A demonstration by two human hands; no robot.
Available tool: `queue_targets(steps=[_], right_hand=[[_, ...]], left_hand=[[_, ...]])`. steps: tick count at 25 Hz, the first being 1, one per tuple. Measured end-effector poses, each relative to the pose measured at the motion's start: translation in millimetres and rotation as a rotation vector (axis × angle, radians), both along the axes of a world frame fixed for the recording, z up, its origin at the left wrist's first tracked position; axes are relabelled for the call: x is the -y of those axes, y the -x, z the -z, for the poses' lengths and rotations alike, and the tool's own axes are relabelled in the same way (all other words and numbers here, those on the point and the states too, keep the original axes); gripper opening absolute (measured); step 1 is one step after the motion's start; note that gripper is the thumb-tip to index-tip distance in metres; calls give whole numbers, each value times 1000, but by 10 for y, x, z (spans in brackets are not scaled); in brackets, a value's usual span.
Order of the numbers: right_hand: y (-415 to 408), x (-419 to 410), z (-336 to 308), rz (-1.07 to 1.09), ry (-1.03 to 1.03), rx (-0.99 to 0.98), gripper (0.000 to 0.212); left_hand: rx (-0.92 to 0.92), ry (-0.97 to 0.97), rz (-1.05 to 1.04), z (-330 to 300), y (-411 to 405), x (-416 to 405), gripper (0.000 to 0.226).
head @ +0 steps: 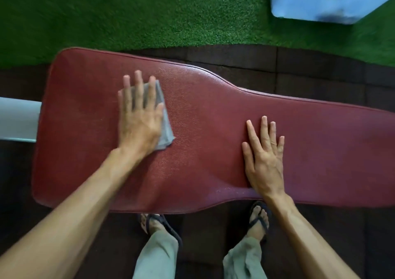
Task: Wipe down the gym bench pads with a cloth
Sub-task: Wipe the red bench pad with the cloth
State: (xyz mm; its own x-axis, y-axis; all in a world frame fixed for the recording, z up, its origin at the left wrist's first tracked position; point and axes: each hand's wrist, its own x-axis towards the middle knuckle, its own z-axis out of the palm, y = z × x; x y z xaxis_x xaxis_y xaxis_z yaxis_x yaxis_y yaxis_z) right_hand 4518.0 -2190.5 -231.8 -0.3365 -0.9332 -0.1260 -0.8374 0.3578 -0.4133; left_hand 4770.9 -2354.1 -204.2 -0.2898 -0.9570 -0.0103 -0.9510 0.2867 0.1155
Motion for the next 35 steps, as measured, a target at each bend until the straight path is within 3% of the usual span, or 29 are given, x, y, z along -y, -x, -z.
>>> queue_targets(steps=[2,4,7,9,11,14,16,19,23,26,28,31,35], right_hand=[[81,-8,-4,79,-16,15,56],[315,-69,-7,138,-54,11,59],[765,-285,22,120,-105,-44,63],[1017,-460,50,100,-123,-73,64],[1188,-562,88,67,-126,-98,63],[1334,-641,136,12,-92,-67,62],[1424,-633,155,10,-71,-34,61],[1740,-674,193,21,-60,-28,61],[2141,-827,198,10,-76,-42,62],[2269,-934,228,50,-83,-30,63],[2341,-974,248,62,-80,-28,63],[2419,-1026,267,61,-73,-20,63],[2649,-1180,278,142,-105,12,64]], left_hand=[[-56,-31,71,59,786,-79,61],[-21,-51,295,55,1230,-542,59],[64,-109,523,28,964,-1428,60],[116,-99,494,-24,559,-1496,60],[141,-87,305,-12,417,-1123,59],[42,-58,45,43,1048,-498,62],[-11,-30,119,180,1842,-505,61],[-22,-73,302,262,2587,-1137,59],[116,-137,469,130,2151,-1908,57],[209,-40,459,91,1547,-1613,56],[199,-105,299,102,1613,-1156,60],[39,-103,128,246,2587,-940,61],[-49,-115,347,417,3607,-1619,59]])
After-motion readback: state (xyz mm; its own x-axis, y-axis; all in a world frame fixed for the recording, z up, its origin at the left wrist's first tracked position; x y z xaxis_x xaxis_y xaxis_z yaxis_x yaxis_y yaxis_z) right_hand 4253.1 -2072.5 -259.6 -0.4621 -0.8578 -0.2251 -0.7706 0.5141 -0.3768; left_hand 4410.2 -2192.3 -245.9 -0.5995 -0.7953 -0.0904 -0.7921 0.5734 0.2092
